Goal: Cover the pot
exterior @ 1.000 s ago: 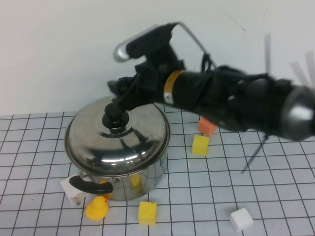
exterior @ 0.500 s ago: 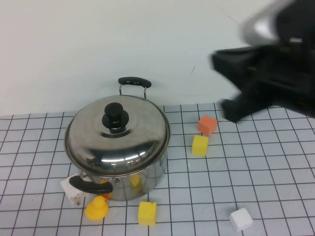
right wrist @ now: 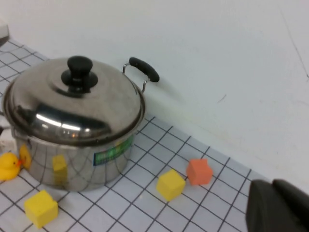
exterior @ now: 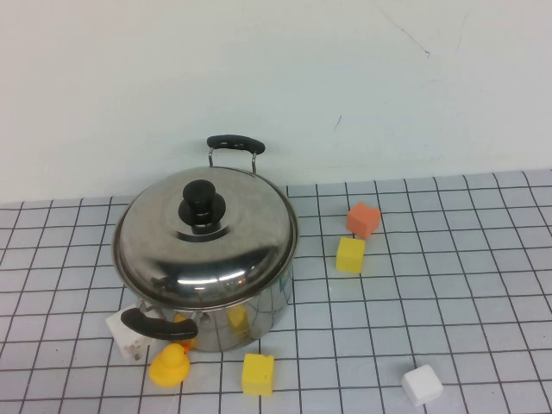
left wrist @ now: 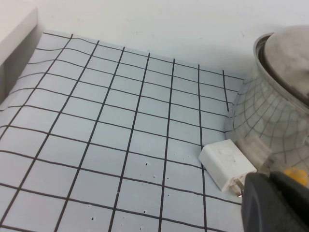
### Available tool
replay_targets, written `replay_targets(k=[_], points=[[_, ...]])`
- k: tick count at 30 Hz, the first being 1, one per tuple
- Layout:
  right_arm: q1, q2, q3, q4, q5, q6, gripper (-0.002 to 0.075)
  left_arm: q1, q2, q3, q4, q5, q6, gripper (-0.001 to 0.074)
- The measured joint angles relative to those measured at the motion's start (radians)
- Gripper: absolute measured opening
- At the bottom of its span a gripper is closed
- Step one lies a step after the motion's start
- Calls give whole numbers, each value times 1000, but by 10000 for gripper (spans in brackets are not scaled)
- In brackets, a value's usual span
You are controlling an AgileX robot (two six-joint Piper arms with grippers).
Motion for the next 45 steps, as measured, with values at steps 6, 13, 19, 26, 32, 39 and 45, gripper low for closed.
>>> replay_targets(k=[6, 13, 19, 26, 32, 39, 45], points=[[-4, -161, 158, 95, -9, -196, -2, 0, 0, 0, 0, 0, 0, -3], [-170, -334, 307, 290, 34, -510, -2, 0, 0, 0, 0, 0, 0, -3], [-519, -513, 415, 511, 23, -739, -2, 0, 0, 0, 0, 0, 0, -3], [-775, -680, 545, 674, 3, -836, -2, 0, 0, 0, 0, 0, 0, -3], [-806, -689, 650, 619, -1, -738, -2, 0, 0, 0, 0, 0, -2, -3], [-809, -689, 666, 562, -14, -623, -2, 0, 0, 0, 0, 0, -4, -3], [-806, -689, 666, 569, -14, -593, -2, 0, 0, 0, 0, 0, -4, -3]])
